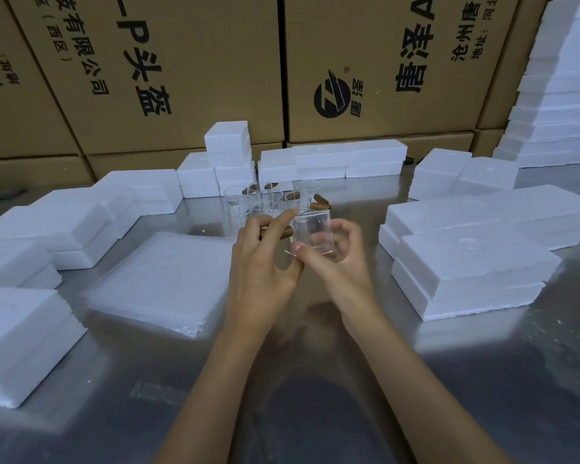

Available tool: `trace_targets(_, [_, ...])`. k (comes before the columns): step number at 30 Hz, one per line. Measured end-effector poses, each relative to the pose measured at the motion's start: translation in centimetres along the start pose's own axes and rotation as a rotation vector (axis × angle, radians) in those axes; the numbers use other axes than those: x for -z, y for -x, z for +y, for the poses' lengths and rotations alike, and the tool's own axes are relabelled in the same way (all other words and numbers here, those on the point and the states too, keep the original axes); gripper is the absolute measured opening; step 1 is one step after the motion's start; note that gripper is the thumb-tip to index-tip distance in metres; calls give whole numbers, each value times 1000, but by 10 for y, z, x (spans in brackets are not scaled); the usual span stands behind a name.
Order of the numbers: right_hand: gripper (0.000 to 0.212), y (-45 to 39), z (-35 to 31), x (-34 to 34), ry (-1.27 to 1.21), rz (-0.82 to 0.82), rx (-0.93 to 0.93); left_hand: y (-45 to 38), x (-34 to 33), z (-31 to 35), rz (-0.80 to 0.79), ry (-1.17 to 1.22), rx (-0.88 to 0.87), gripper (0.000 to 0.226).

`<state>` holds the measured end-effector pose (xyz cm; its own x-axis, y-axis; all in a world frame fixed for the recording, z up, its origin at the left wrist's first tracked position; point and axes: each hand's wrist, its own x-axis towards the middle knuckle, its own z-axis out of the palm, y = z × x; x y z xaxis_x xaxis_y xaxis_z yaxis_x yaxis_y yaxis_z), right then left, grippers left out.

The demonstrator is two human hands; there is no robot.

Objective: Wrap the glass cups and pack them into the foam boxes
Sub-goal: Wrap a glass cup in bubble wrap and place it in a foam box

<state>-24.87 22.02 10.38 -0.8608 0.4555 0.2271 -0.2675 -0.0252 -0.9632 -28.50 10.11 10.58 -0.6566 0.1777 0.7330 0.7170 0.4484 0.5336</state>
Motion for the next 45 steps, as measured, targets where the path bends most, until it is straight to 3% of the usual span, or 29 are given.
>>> trace_targets(3, [53,-5,-2,1,-236,-23,-147,0,1,4,-11,69,58,88])
trace_targets(5, [38,-6,-5,4,-383,-83,-257,-1,1,4,-50,153,159,99])
trace_targets(7, [30,-6,-7,8,-539,-186,-359,0,0,0,-103,164,187,95])
trace_targets(13, [51,-2,-6,14,-748,-462,-416,1,-3,-1,-184,349,271,70])
trace_targets(16, [50,-4,-5,12,-664,-392,-414,0,-2,-1,-136,332,251,67])
trace_targets(20, [23,-11,-5,19,-399,-108,-289,-2,1,-6,-67,205,271,64])
trace_targets(23, [29,-18,-9,27,-279,-69,-214,-3,5,-10,-38,159,300,67])
trace_targets(25, [15,-21,-11,27,-219,-42,-197,-3,6,-11,-48,139,286,67])
trace_targets(27, [17,-20,-10,25,-170,-16,-183,-2,6,-11,-81,117,255,69])
trace_targets(31, [22,-18,-6,25,-237,-4,-137,0,3,-7,-160,73,190,73])
trace_targets(36, [15,-21,-6,30,-325,3,-158,0,0,-8,-232,265,273,91])
trace_targets(40, [12,-22,-5,30,-306,-30,-125,1,-3,-12,-218,311,329,73])
trace_targets(45, [11,-19,-5,30,-316,-154,-99,-1,-2,-15,-99,165,242,66])
